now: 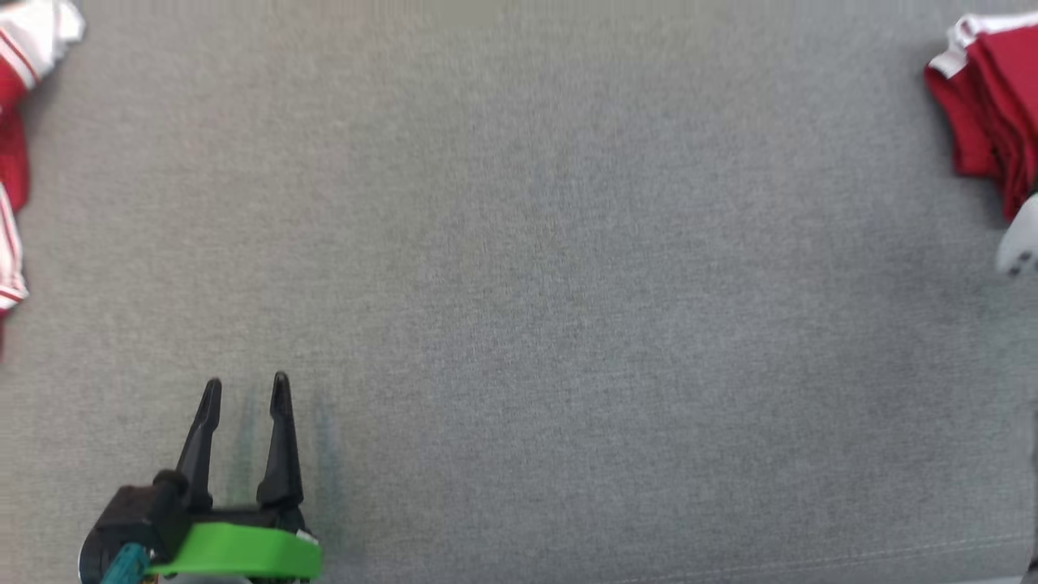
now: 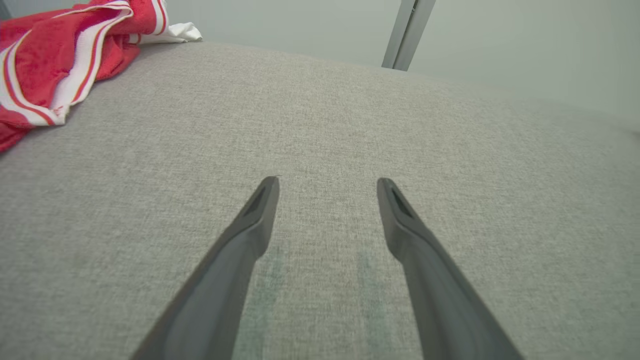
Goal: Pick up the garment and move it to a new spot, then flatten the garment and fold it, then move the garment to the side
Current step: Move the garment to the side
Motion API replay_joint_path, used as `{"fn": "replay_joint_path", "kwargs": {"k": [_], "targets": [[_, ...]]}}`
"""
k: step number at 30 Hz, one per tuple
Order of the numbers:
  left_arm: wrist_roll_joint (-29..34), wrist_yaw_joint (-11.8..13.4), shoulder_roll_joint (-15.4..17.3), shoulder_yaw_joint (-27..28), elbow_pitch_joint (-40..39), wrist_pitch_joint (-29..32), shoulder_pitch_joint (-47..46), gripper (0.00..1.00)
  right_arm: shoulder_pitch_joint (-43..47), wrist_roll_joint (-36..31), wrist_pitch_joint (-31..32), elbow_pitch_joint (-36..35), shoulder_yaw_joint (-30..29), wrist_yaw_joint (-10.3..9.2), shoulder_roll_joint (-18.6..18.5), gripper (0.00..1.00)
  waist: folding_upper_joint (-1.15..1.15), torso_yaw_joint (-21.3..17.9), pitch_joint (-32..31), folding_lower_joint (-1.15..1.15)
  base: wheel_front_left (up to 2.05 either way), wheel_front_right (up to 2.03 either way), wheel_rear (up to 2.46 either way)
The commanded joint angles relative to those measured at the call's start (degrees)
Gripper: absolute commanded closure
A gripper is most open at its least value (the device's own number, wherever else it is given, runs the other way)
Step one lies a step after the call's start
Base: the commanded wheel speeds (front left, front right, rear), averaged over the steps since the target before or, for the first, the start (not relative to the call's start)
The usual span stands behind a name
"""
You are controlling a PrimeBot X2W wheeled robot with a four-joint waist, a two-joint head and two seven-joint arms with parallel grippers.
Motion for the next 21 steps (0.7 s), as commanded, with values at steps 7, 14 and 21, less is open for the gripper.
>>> {"fn": "replay_joint_path", "kwargs": {"k": [7,14,21], "targets": [[-1.41,0.76,-0.11,0.48,0.62,0.05,6.15,0.0,19.58,6.28,-5.16,-11.54,7.52,-0.11,4.71,0.0,0.0,1.77,-16.69,0.0,0.0,0.0,0.0],[-0.17,1.17,-0.09,0.71,0.55,0.04,9.06,0.0,35.23,12.49,-6.46,-20.58,15.66,-0.11,8.02,0.0,0.0,2.46,-20.66,0.0,0.0,0.0,0.0],[0.69,1.04,-0.1,1.47,1.12,0.04,10.16,0.0,45.09,14.24,-6.52,-26.81,18.54,-0.11,10.89,0.0,0.0,2.78,-21.69,0.0,0.0,0.0,0.0]]}}
